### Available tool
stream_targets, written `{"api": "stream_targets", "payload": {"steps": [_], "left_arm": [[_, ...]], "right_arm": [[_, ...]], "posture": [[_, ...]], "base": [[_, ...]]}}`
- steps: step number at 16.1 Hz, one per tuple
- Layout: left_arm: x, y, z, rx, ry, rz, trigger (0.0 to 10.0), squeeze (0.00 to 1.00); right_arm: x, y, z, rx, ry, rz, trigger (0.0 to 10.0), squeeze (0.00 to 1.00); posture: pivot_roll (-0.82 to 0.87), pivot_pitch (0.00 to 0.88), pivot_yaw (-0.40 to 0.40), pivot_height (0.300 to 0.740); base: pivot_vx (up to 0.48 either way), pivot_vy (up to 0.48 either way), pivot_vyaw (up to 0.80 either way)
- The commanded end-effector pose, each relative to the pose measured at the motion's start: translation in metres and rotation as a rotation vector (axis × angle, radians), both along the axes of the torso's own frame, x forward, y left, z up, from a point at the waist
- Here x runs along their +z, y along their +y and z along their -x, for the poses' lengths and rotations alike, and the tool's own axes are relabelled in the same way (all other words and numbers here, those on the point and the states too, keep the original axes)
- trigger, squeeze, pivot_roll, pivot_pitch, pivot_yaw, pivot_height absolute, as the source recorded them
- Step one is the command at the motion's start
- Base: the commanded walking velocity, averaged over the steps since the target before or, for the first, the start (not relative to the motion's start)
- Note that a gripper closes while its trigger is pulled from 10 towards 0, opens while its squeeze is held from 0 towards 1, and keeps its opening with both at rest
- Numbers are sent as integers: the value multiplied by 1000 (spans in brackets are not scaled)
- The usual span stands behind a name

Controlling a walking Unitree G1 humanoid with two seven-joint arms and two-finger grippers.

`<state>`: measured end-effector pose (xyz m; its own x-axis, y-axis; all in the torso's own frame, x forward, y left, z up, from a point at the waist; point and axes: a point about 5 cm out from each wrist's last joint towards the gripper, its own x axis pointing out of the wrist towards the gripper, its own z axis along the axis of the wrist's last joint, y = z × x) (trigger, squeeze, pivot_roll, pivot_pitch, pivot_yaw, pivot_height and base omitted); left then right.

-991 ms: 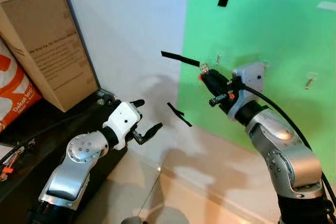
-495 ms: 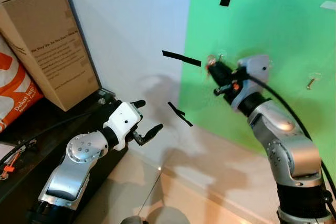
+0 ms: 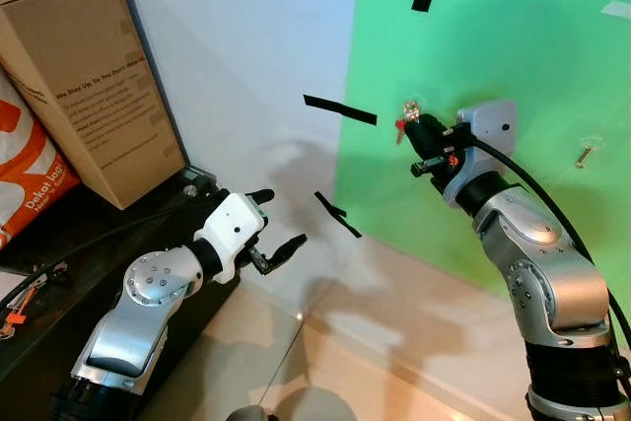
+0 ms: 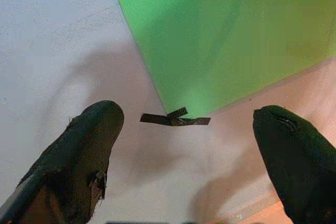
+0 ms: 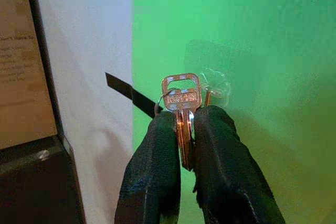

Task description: Hang keys on a hook

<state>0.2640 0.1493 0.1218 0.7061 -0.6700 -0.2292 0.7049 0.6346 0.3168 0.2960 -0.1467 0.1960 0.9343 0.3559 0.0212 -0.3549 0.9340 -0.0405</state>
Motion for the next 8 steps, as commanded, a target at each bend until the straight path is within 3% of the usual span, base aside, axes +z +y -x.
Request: {"api": "stream_targets", "payload": {"steps": [1,8], "left_arm": [[4,-2,1,-27,-17,-7,10000,0],[5,-3,0,-40,-17,-17,10000,0]], "right_arm": [[-4,-2,1,-11,16,19,10000,0],[-9,-7,2,-33,34,71,10000,0]], "posture": [[61,0,13,740],[59,0,19,740]], "base": [[0,0,0],[0,0,0]]}}
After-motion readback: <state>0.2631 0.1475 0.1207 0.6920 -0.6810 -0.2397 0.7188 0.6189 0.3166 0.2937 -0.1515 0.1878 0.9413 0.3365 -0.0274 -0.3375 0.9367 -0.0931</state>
